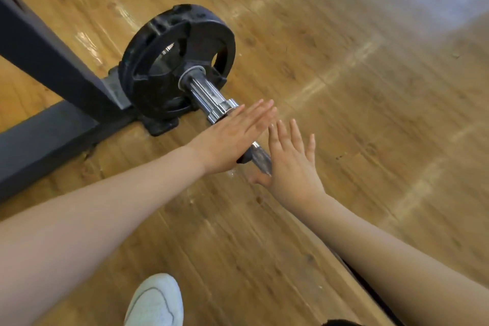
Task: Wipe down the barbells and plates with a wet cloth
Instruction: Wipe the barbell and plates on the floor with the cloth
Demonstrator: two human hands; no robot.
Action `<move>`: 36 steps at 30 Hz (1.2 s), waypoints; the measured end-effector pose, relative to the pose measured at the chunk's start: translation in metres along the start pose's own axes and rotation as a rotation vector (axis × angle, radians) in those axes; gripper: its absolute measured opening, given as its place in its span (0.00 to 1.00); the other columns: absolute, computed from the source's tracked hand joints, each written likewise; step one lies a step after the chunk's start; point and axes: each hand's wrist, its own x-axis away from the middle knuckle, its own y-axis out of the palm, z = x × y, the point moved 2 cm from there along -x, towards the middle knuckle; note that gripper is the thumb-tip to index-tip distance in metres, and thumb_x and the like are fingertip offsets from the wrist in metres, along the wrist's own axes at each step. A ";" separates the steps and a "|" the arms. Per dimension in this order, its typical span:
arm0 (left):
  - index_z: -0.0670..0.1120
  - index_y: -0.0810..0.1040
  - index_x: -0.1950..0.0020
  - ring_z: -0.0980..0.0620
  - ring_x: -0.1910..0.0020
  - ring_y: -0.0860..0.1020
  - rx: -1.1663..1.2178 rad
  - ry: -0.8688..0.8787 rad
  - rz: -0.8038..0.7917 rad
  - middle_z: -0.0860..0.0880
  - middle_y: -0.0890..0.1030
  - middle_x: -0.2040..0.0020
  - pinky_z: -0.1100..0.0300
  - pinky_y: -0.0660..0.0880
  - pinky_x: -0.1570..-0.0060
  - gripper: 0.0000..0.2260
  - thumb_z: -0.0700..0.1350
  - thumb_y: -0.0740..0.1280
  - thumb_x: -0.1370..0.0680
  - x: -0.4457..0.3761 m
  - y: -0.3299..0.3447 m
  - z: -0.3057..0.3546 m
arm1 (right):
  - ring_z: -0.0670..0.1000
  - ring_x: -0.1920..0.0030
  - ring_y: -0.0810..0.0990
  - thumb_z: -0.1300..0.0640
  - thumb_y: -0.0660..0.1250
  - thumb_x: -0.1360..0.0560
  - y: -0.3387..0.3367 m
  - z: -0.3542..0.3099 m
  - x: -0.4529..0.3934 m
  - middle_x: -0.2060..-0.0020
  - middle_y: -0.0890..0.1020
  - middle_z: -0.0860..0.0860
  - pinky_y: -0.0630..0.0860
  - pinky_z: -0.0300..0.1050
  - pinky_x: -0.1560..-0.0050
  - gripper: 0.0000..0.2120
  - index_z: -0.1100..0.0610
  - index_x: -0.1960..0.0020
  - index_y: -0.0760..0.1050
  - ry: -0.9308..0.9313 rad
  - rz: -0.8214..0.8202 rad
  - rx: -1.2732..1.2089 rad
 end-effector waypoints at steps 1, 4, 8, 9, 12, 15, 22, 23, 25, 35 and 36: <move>0.44 0.33 0.29 0.53 0.27 0.37 0.034 -0.005 -0.002 0.48 0.36 0.26 0.59 0.37 0.29 0.43 0.35 0.66 0.26 0.001 0.001 -0.001 | 0.54 0.25 0.33 0.34 0.59 0.27 -0.003 -0.001 0.001 0.23 0.40 0.53 0.31 0.56 0.31 0.48 0.58 0.23 0.36 0.000 -0.007 -0.044; 0.43 0.36 0.25 0.51 0.25 0.42 0.096 0.025 0.102 0.45 0.40 0.25 0.55 0.44 0.27 0.51 0.38 0.74 0.31 0.003 0.004 -0.006 | 0.51 0.24 0.39 0.36 0.61 0.28 -0.014 -0.010 -0.004 0.23 0.47 0.49 0.34 0.52 0.29 0.46 0.56 0.22 0.42 -0.079 0.039 -0.170; 0.45 0.46 0.24 0.38 0.26 0.54 0.219 0.079 0.200 0.42 0.44 0.24 0.50 0.57 0.33 0.51 0.44 0.78 0.35 -0.001 0.004 -0.011 | 0.45 0.31 0.65 0.55 0.71 0.30 -0.013 -0.017 -0.016 0.39 0.78 0.48 0.50 0.57 0.28 0.14 0.55 0.44 0.81 -0.159 0.315 -0.562; 0.47 0.47 0.24 0.38 0.26 0.52 0.233 0.091 0.210 0.44 0.44 0.24 0.50 0.58 0.34 0.51 0.43 0.78 0.36 -0.001 0.003 -0.011 | 0.45 0.38 0.71 0.59 0.70 0.31 -0.009 -0.019 -0.017 0.49 0.83 0.48 0.57 0.59 0.30 0.05 0.56 0.56 0.82 -0.179 0.384 -0.579; 0.50 0.44 0.24 0.41 0.26 0.46 0.202 0.112 0.203 0.46 0.45 0.24 0.48 0.55 0.32 0.53 0.43 0.78 0.37 0.000 0.008 -0.011 | 0.51 0.58 0.78 0.66 0.66 0.34 0.002 -0.022 -0.019 0.67 0.82 0.50 0.75 0.54 0.47 0.06 0.60 0.68 0.78 -0.235 0.529 -0.529; 0.46 0.48 0.24 0.43 0.25 0.48 0.133 0.072 0.203 0.44 0.49 0.24 0.50 0.49 0.27 0.46 0.51 0.72 0.34 0.005 0.006 -0.013 | 0.55 0.64 0.78 0.64 0.60 0.30 0.005 -0.023 -0.019 0.70 0.80 0.50 0.71 0.45 0.57 0.09 0.60 0.67 0.76 -0.268 0.598 -0.404; 0.35 0.58 0.28 0.38 0.28 0.63 -0.222 -0.100 0.182 0.37 0.66 0.28 0.46 0.53 0.29 0.44 0.55 0.73 0.35 0.029 0.016 -0.014 | 0.56 0.40 0.78 0.55 0.55 0.25 0.023 -0.030 -0.005 0.43 0.81 0.56 0.63 0.57 0.35 0.21 0.62 0.40 0.78 -0.225 0.534 0.058; 0.36 0.56 0.27 0.38 0.27 0.61 -0.234 -0.113 0.184 0.37 0.63 0.27 0.46 0.52 0.29 0.42 0.54 0.69 0.33 0.030 0.019 -0.013 | 0.56 0.36 0.75 0.52 0.53 0.24 0.027 -0.033 -0.001 0.39 0.79 0.58 0.60 0.58 0.33 0.23 0.64 0.37 0.76 -0.207 0.489 0.109; 0.37 0.52 0.26 0.39 0.26 0.55 -0.233 -0.126 0.188 0.39 0.57 0.25 0.45 0.47 0.28 0.36 0.51 0.63 0.28 0.029 0.024 -0.012 | 0.57 0.33 0.72 0.48 0.58 0.23 0.035 -0.035 0.002 0.36 0.76 0.59 0.55 0.62 0.32 0.25 0.65 0.34 0.72 -0.192 0.428 0.195; 0.38 0.55 0.25 0.44 0.25 0.54 -0.131 0.008 0.256 0.41 0.60 0.25 0.44 0.48 0.29 0.41 0.66 0.55 0.28 0.026 0.015 -0.020 | 0.56 0.49 0.83 0.56 0.58 0.30 -0.011 -0.013 0.008 0.57 0.85 0.52 0.52 0.63 0.33 0.16 0.60 0.53 0.82 -0.219 0.702 0.027; 0.39 0.53 0.25 0.45 0.25 0.52 -0.144 0.002 0.217 0.42 0.58 0.24 0.44 0.47 0.29 0.43 0.68 0.54 0.29 0.025 0.012 -0.022 | 0.56 0.49 0.83 0.58 0.58 0.30 -0.015 -0.006 0.014 0.57 0.85 0.52 0.51 0.63 0.32 0.15 0.60 0.54 0.82 -0.185 0.737 0.024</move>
